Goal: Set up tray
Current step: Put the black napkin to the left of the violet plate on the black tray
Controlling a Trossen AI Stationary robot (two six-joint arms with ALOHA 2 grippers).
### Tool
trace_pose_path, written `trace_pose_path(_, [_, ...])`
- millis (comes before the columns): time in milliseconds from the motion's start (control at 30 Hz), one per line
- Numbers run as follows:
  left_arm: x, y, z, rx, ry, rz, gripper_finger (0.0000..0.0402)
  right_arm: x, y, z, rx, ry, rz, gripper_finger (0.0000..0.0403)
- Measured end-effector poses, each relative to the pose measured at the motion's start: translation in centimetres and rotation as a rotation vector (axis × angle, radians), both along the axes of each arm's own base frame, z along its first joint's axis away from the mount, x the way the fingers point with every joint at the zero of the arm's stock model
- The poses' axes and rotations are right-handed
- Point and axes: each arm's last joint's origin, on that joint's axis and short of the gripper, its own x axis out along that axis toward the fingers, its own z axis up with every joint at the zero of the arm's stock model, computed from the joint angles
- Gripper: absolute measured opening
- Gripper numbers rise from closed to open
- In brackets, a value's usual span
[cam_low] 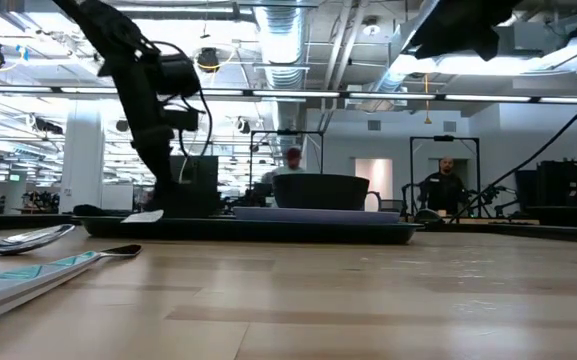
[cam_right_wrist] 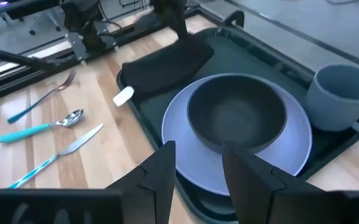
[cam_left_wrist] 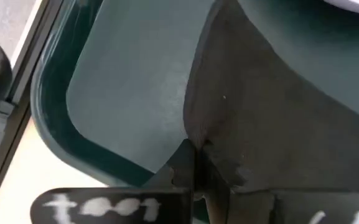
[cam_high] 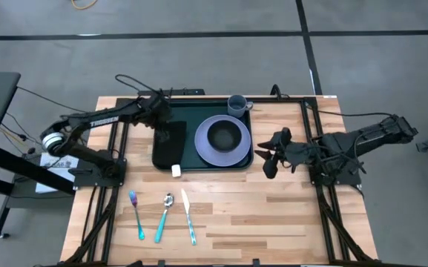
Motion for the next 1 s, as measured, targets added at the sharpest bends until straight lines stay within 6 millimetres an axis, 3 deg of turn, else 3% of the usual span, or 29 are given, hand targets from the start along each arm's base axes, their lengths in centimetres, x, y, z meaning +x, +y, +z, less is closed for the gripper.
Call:
trace_pose_path(233, [0.5, 1.7, -1.3, 0.031, -0.012, 0.064, 0.0, 0.3, -1.0, 1.0, -0.02, -0.015, -0.028, 0.0123])
trace_pose_path(667, [-0.7, 3.2, -1.2, 0.04, -0.032, 0.113, 0.0, 0.4, -1.7, 1.4, -0.034, -0.017, -0.047, 0.0123])
trace_pose_path(1000, [-0.7, 3.3, -1.2, 0.067, -0.009, 0.101, 0.005, 0.4, -1.7, 1.4, -0.033, -0.017, -0.047, 0.0123])
